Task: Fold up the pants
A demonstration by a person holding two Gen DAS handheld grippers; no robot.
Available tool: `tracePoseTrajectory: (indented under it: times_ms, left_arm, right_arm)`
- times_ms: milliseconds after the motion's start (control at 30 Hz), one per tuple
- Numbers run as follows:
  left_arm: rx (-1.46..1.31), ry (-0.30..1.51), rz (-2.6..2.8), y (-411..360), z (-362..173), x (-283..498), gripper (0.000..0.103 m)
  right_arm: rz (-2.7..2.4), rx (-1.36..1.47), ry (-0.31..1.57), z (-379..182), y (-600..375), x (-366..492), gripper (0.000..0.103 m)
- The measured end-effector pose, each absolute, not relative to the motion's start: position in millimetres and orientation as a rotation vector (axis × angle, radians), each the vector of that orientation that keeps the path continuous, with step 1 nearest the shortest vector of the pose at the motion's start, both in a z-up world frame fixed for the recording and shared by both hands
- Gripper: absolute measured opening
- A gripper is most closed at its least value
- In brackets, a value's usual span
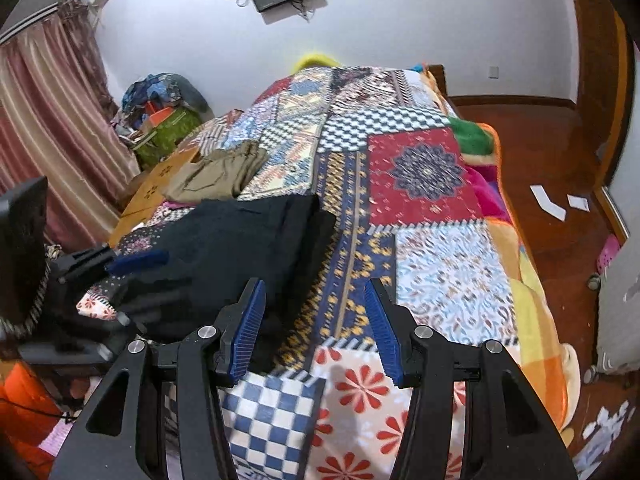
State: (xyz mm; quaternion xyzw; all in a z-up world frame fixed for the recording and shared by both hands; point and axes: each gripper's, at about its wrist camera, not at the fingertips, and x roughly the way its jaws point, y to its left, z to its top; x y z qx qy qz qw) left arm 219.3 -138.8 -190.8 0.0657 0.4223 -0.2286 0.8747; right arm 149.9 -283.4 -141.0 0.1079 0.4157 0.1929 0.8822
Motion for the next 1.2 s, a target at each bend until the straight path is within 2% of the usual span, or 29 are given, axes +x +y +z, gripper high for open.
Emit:
tracePoseTrajectory:
  times_ms: [167, 367, 467, 800, 967, 1200]
  left_arm:
    - [0.058, 0.866, -0.358, -90.4, -181.9, 239.3, 0.068]
    - [0.036, 0.954, -0.187, -39.5, -221.1, 264.1, 0.068]
    - [-0.003, 1.004, -0.174, -24.7, -246.0, 266.0, 0.068]
    - [-0.126, 1.042, -0.203, -13.0, -277.2, 260.7, 0.071]
    - [-0.104, 1.046, -0.223, -19.6, -272.4, 255.1, 0.07]
    - [-0.123, 1.06, -0.259, -27.1, -267.0, 246.6, 0.066]
  right_arm:
    - [0.461, 0.189, 0.859, -138.1, -255.2, 158.5, 0.048]
    - [0.514, 0.132, 0.96, -170.6, -220.4, 169.3, 0.048]
    - [0.53, 0.124, 1.017, -189.8, -215.8, 168.1, 0.052]
    - [0.526, 0.146, 1.036, -202.4, -218.5, 161.0, 0.059]
    - [0.511, 0.097, 1.014, -203.7, -217.1, 161.2, 0.069]
    - [0.49, -0.003, 0.969, -201.6, -214.2, 163.9, 0.07]
